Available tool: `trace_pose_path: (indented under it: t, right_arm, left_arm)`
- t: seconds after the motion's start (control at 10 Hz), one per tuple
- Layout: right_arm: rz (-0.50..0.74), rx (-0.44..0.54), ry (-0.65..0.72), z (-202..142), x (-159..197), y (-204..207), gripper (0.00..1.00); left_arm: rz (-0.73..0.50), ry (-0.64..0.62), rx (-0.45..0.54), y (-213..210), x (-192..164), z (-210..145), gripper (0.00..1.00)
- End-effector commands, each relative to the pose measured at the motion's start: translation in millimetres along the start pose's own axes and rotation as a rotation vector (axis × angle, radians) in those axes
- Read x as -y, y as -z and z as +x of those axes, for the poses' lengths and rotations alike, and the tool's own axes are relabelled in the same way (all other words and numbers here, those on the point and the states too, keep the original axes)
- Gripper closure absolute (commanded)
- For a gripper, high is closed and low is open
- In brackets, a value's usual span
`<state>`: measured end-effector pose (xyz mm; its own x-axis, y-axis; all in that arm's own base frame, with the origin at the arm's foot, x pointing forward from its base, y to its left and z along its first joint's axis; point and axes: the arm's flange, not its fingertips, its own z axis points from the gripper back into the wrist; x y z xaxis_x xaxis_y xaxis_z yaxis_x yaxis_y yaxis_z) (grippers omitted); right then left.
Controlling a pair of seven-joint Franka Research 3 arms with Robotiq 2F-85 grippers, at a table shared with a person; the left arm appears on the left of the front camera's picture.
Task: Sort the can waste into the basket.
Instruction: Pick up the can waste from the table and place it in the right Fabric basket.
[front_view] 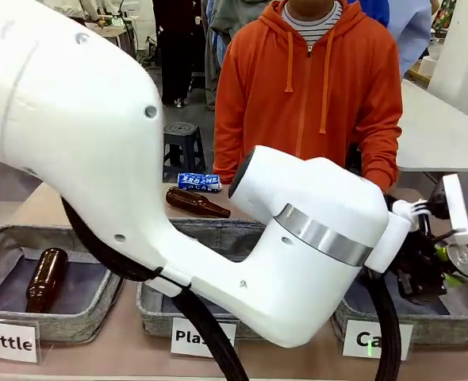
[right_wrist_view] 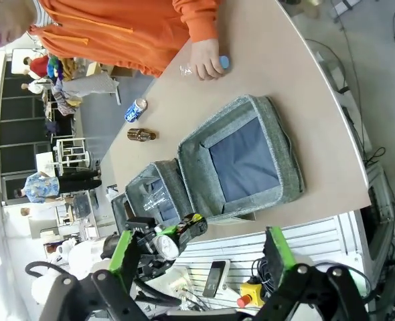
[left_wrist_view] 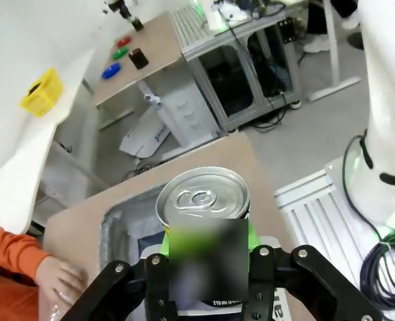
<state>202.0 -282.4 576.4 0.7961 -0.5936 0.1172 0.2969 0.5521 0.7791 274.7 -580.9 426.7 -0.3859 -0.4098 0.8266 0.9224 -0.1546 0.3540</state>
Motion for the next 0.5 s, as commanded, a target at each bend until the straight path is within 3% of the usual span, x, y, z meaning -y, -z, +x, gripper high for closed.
trace_pose_path:
  t: [0.0, 0.1, 0.2, 0.4]
  right_arm:
    - [-0.003, 0.009, -0.004, -1, -1, -2, 0.0]
    - [-0.003, 0.009, -0.004, -1, -1, -2, 0.0]
    - [-0.003, 0.009, -0.004, -1, -1, -2, 0.0]
    - [-0.003, 0.009, -0.004, -1, -1, -2, 0.0]
  left_arm:
    - [-0.008, -0.018, 0.02, -22, 4, 4, 0.6]
    - [0.0, 0.0, 0.0, 0, 0, 0, 0.6]
    - [-0.122, 0.026, -0.079, -10, -23, 11, 0.6]
    - [-0.376, 0.05, -0.134, -18, -58, 45, 0.6]
